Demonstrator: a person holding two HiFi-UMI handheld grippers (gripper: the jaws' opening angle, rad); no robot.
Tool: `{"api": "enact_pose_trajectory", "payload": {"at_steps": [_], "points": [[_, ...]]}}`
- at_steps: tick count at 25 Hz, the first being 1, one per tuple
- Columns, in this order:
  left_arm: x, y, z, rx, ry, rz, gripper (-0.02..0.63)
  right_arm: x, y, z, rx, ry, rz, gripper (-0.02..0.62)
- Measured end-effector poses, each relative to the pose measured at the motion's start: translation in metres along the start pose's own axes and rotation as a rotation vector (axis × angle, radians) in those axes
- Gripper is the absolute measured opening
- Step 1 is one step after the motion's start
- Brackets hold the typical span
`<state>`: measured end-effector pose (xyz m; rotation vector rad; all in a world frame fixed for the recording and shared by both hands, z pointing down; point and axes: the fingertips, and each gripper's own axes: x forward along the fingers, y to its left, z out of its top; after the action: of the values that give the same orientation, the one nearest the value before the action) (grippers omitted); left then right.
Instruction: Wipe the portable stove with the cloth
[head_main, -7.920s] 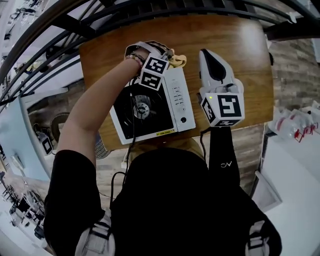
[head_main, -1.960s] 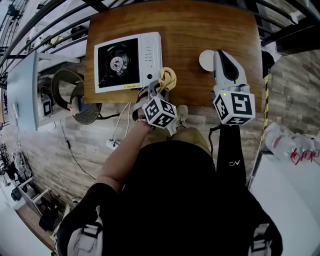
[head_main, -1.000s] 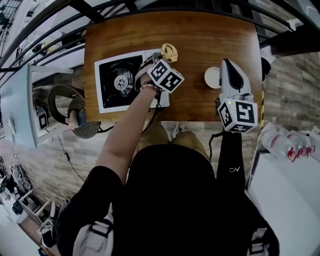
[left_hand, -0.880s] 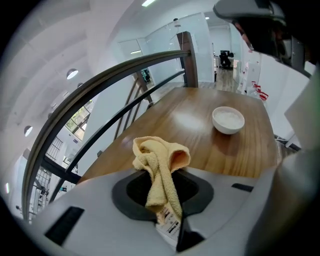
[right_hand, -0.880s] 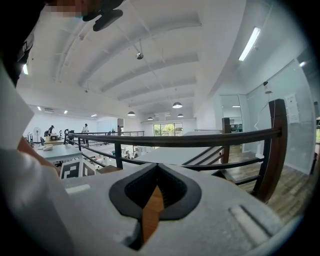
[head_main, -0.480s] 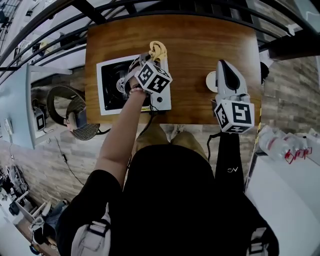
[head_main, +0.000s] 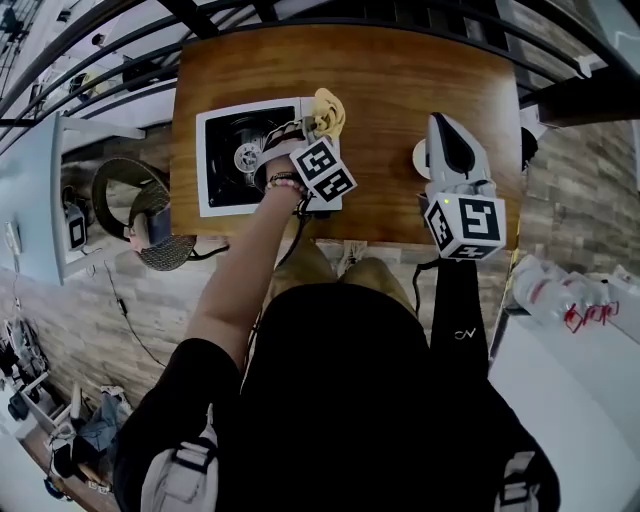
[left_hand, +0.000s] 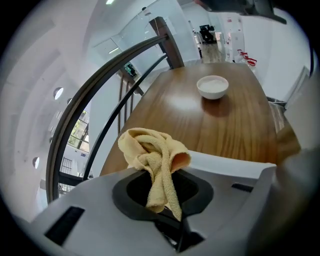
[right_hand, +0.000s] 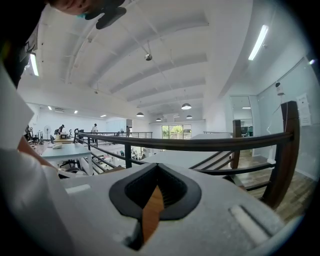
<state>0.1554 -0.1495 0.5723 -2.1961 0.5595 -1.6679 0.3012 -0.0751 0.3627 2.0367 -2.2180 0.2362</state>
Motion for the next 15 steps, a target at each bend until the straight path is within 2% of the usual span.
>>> {"api": "enact_pose_trajectory", "payload": {"at_steps": [7, 15], "points": [[-0.031, -0.05, -0.021, -0.003, 0.042, -0.017, 0.066, -0.007, 0.015, 0.009, -0.022, -0.03, 0.067, 0.002], [-0.068, -0.109, -0.045, -0.045, 0.062, -0.051, 0.066, -0.015, 0.04, 0.016, -0.049, -0.062, 0.158, 0.002]]}}
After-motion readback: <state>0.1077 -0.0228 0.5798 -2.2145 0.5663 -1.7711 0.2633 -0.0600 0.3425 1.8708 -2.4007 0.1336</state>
